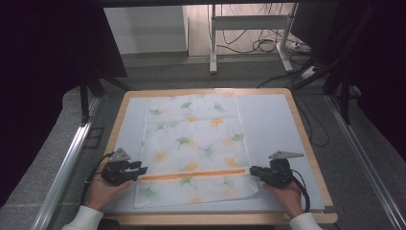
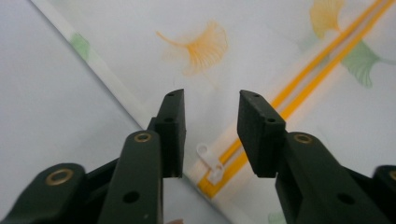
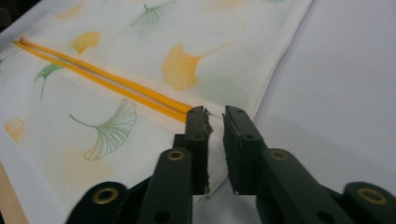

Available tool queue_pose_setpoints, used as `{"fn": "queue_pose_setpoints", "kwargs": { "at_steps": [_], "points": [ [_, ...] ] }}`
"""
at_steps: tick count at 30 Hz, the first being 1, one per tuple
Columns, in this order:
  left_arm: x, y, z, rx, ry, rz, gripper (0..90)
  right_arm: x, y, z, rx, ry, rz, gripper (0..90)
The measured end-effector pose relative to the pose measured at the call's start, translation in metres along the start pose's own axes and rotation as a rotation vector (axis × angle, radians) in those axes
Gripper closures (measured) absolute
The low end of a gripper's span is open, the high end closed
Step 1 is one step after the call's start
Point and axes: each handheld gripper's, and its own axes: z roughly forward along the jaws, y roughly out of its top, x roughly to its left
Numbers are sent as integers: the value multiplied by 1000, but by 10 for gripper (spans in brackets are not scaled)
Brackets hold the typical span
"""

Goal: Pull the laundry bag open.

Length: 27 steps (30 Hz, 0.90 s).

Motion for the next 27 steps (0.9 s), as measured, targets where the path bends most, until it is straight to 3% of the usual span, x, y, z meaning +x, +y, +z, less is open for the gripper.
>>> {"fn": "queue_pose_setpoints", "kwargs": {
  "at_steps": [4, 8, 11, 14, 17, 21, 27],
  "points": [
    [4, 10, 4, -78, 43, -36, 571, -3, 3, -6, -40, -14, -15, 671],
    [18, 21, 17, -119, 73, -134, 570, -12, 5, -12, -73, -76, -32, 578],
    [16, 28, 25, -117, 75, -131, 568, -23, 4, -20, -92, -130, -34, 530],
    [10, 32, 30, -100, 89, -71, 555, -32, 2, -23, -103, -163, -21, 508],
    [8, 30, 31, -90, 96, -52, 549, -38, 0, -26, -101, -178, -7, 500],
    [10, 28, 27, -120, 95, -81, 538, -37, 1, -27, -109, -185, -25, 492],
    [9, 28, 26, -128, 90, -80, 504, -33, 2, -24, -101, -187, -43, 453]
  ]
}}
